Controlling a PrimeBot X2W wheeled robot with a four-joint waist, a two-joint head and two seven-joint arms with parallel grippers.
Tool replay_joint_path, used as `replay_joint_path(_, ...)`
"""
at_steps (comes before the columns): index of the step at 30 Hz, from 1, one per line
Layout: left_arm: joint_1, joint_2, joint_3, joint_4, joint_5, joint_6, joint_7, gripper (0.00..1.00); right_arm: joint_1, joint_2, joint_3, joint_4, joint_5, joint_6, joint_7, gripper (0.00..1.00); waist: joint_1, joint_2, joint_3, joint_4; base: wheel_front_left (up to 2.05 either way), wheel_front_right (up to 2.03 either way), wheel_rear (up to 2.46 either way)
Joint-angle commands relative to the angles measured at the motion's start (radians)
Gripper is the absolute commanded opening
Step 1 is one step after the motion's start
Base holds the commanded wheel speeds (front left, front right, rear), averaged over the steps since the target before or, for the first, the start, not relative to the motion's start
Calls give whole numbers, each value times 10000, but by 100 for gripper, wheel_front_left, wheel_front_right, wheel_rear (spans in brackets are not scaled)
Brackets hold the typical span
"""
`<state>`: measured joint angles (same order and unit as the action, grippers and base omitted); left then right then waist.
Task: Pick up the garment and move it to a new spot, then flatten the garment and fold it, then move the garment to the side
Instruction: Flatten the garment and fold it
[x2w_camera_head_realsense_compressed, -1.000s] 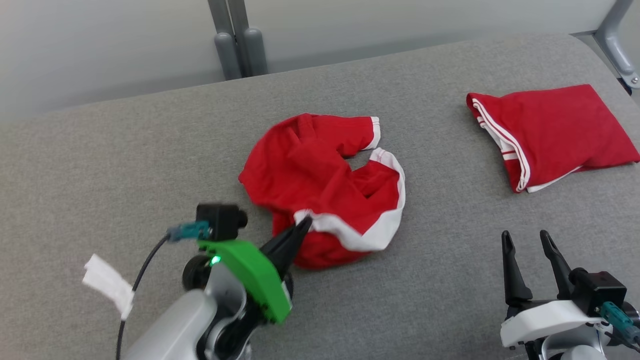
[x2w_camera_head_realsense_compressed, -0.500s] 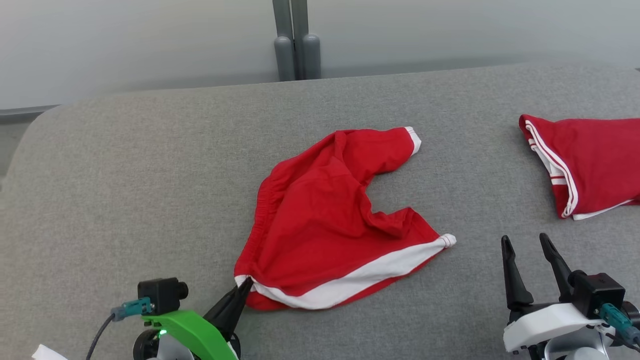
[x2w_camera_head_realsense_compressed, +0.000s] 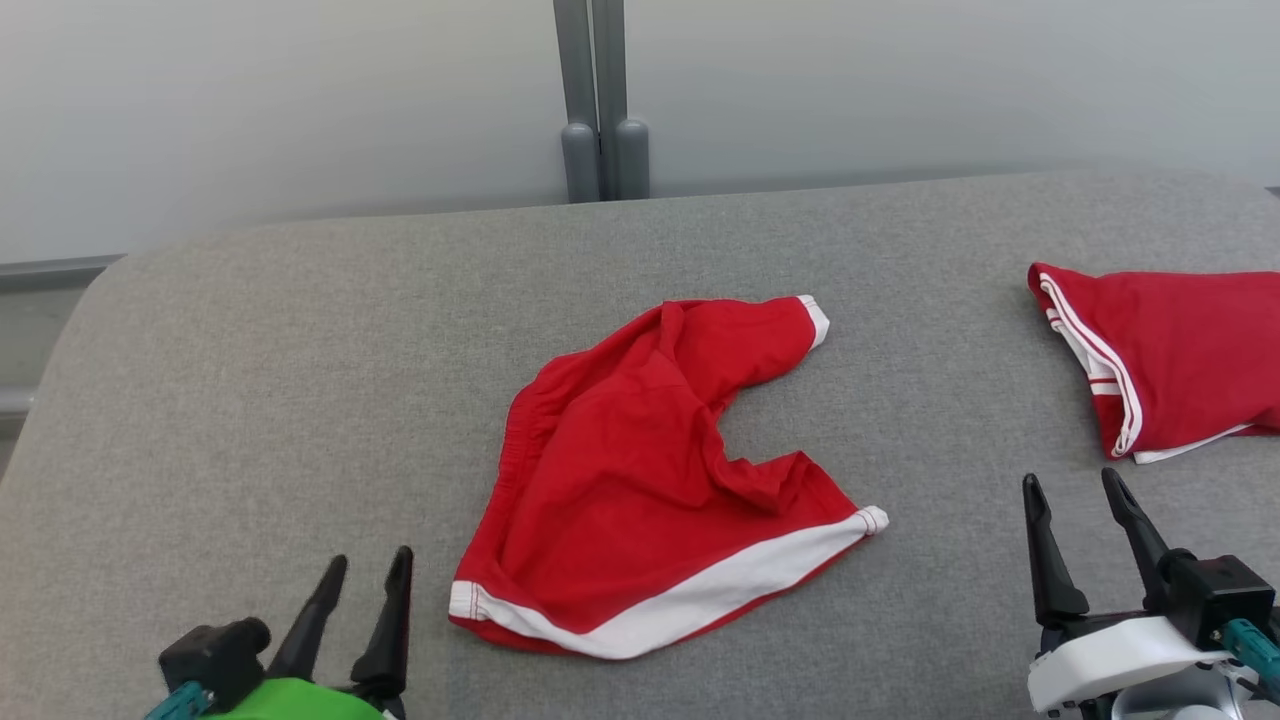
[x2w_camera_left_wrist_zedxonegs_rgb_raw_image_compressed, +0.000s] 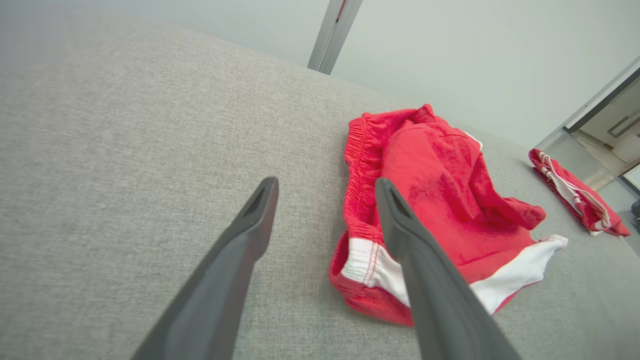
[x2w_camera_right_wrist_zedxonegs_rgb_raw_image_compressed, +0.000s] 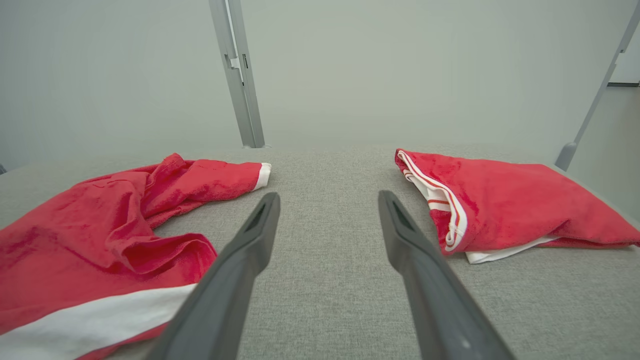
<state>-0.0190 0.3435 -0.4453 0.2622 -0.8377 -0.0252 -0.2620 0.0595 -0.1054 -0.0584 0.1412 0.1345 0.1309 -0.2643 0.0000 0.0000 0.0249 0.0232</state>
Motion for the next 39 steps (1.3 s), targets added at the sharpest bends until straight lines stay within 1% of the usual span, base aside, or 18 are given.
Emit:
replay_joint_path(1,586,-199,578,-292,656,122,-28,100,185,-52,-86,-126,-66,-3,-4,100,0,0,-184,-7,0,0,0)
replay_joint_path(3,1171,-537,1537,-843,1804,225,-31,100,278,-50,-182,-266,-115,-3,-4,100,0,0,-294,6,0,0,0)
replay_joint_path(5,1648,-1021,2435,-1297,2720,187,-34,100,388,-52,-332,-379,-191,-3,-4,100,0,0,-372,27,0,0,0)
replay_joint_path(7,2046,-1366,3019,-1582,3415,36,-33,100,474,-33,-389,-405,-237,-3,-4,100,0,0,-428,43,0,0,0)
replay_joint_path(8,2267,-1622,3453,-1730,3924,-127,-35,100,510,-25,-449,-430,-285,-3,-4,100,0,0,-455,53,0,0,0)
replay_joint_path(9,2342,-1731,3634,-1787,4133,-212,-34,100,524,-18,-463,-432,-304,-3,-4,100,0,0,-469,55,0,0,0)
replay_joint_path(10,2463,-1995,3976,-1875,4508,-399,-34,100,574,5,-495,-402,-376,-3,-4,100,0,0,-501,61,0,0,0)
replay_joint_path(12,2578,-2230,4437,-2034,5072,-621,-35,100,623,49,-569,-353,-469,-3,-4,100,0,0,-548,52,0,0,0)
replay_joint_path(15,2625,-2541,4893,-2098,5570,-857,-35,100,662,126,-618,-287,-593,-3,-4,100,0,0,-580,39,0,0,0)
replay_joint_path(18,2492,-2707,4969,-2111,5751,-1001,-36,100,709,197,-584,-237,-687,-3,-4,100,0,0,-574,22,0,0,0)
replay_joint_path(22,2262,-2797,4591,-2076,5735,-1058,-36,100,630,252,-457,-216,-718,-3,-4,100,0,0,-537,-8,0,0,0)
replay_joint_path(26,2125,-2599,4260,-2029,5568,-1058,-36,100,483,238,-309,-184,-709,-3,-3,100,0,0,-470,-41,0,0,0)
replay_joint_path(30,2001,-2471,4143,-1985,5503,-1060,-36,100,393,234,-204,-157,-663,-3,-3,100,0,0,-440,-72,0,0,0)
replay_joint_path(39,1931,-2362,4001,-1910,5426,-1063,-37,100,354,231,-132,-158,-570,-3,-3,100,0,0,-435,-75,0,0,0)
